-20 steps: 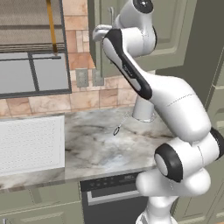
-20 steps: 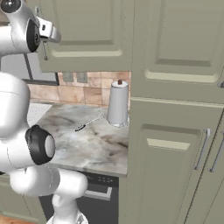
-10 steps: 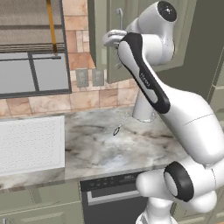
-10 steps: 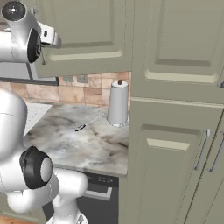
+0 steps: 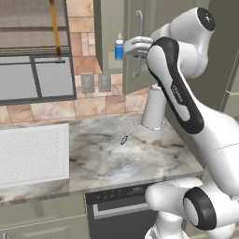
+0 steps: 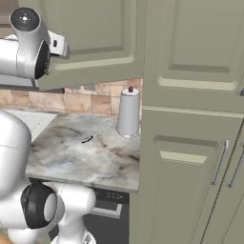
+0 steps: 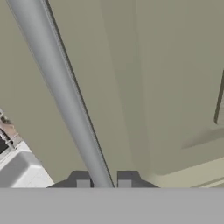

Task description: Pick the bar soap and soap dispenser from the cabinet and place them on the counter.

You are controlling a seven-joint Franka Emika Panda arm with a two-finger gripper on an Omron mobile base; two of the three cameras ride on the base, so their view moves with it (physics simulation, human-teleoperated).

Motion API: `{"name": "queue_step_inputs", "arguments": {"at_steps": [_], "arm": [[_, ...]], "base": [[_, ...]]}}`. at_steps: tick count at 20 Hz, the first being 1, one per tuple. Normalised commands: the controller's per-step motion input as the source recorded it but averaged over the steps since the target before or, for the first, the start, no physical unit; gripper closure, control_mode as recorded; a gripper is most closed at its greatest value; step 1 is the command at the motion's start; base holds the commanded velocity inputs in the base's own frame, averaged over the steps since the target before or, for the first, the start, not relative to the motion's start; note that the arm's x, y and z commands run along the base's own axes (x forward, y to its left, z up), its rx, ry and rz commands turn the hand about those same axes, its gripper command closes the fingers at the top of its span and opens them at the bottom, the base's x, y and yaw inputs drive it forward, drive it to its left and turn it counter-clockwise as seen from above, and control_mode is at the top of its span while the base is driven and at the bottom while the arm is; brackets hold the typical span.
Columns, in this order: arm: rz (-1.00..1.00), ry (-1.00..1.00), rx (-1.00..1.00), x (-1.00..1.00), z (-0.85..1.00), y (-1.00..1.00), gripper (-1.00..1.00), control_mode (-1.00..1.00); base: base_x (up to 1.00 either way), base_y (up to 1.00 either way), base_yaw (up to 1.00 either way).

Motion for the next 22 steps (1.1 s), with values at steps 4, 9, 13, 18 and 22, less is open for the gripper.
{"name": "queue_step_inputs", "arguments": {"at_steps": [4,9,13,18,22], "arm": [[0.08,0.00,0.02,-0.29,-0.31,-0.30,1.00,-1.00],[0.08,0.00,0.01,-0.27,-0.31,-0.26,1.00,-1.00],[0.08,0.00,0.01,-0.25,-0.33,-0.26,1.00,-1.00],[0.08,0.00,0.01,-0.27,-0.31,-0.27,1.00,-1.00],[0.08,0.00,0.01,-0.24,-0.27,-0.25,1.00,-1.00]], "base": [[0.00,0.00,0.00],[0.00,0.00,0.00],[0.00,0.00,0.00],[0.00,0.00,0.00],[0.00,0.00,0.00]]}}
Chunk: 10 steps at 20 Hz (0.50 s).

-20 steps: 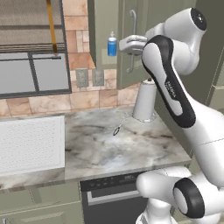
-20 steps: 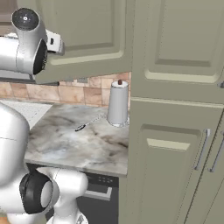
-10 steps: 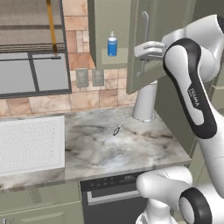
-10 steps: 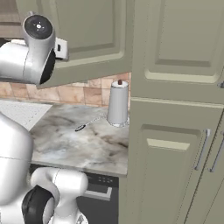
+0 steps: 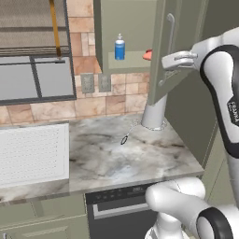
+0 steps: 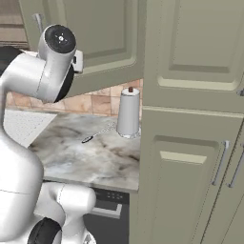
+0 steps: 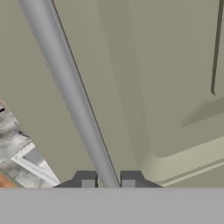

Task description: Pick the bar soap and soap dispenser from the cabinet and place them on the counter.

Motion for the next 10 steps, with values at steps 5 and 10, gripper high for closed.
{"name": "queue_step_inputs", "arguments": {"at_steps": [5,10], "arm": [[0.07,0.00,0.02,-0.13,-0.27,-0.11,1.00,-1.00],[0.06,0.00,0.01,-0.06,-0.28,-0.01,-1.00,-1.00]], "base": [[0.00,0.00,0.00],[0.00,0.00,0.00]]}}
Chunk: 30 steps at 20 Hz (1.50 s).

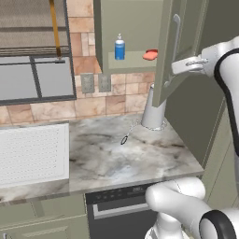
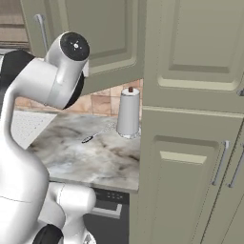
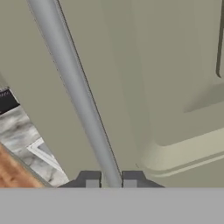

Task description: Pick the bar soap and soap dispenser from the cabinet and place them on the counter.

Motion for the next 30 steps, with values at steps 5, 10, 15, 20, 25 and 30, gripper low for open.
{"name": "queue_step_inputs", "arguments": {"at_steps": [5,10,15,20,25,30], "arm": [[0.06,0.00,0.00,-0.09,-0.24,-0.05,-1.00,-1.00],[0.06,-0.01,0.00,-0.26,-0.10,-0.11,-1.00,-1.00],[0.05,-0.06,0.01,-0.37,0.00,-0.02,-1.00,-1.00],[0.03,-0.08,0.00,-0.43,0.06,0.06,-1.00,-1.00],[0.00,-0.10,0.00,-0.39,0.09,0.25,-1.00,-1.00],[0.00,-0.07,0.00,-0.24,0.02,0.44,-1.00,-1.00]], "base": [[0.00,0.00,0.00],[0.00,0.00,0.00],[0.00,0.00,0.00],[0.00,0.00,0.00],[0.00,0.00,0.00],[0.00,0.00,0.00]]}}
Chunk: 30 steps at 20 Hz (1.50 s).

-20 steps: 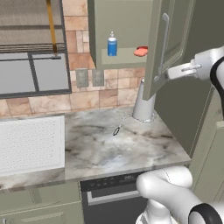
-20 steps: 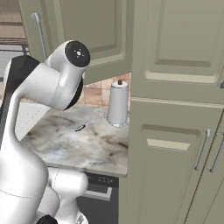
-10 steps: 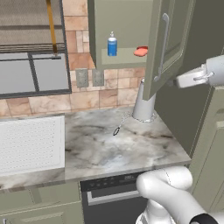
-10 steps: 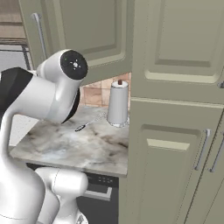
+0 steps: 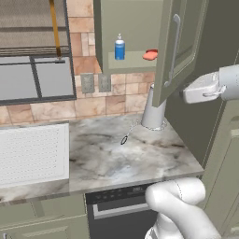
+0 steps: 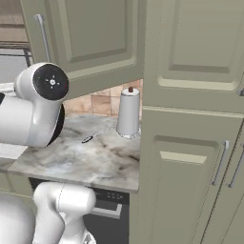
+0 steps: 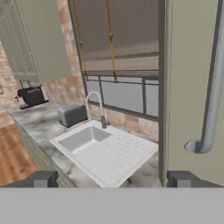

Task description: Pick the bar soap and soap dispenser from the cabinet and place them on the counter.

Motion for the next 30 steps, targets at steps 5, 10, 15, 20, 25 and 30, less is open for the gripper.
{"name": "queue_step_inputs", "arguments": {"at_steps": [5,10,15,20,25,30], "arm": [[0.00,0.00,-0.03,-0.02,0.00,0.63,-1.00,-1.00],[0.00,0.00,-0.09,0.00,0.00,0.70,-1.00,-1.00],[-0.01,0.03,-0.11,0.00,0.00,0.66,-1.00,-1.00],[-0.03,0.03,-0.14,0.00,0.00,0.65,-1.00,-1.00],[-0.06,0.01,-0.16,0.00,0.00,0.56,-1.00,-1.00],[-0.08,0.00,-0.15,0.00,0.00,0.46,-1.00,-1.00]], "base": [[0.00,0.00,0.00],[0.00,0.00,0.00],[0.00,0.00,0.00],[0.00,0.00,0.00],[0.00,0.00,0.00],[0.00,0.00,0.00]]}}
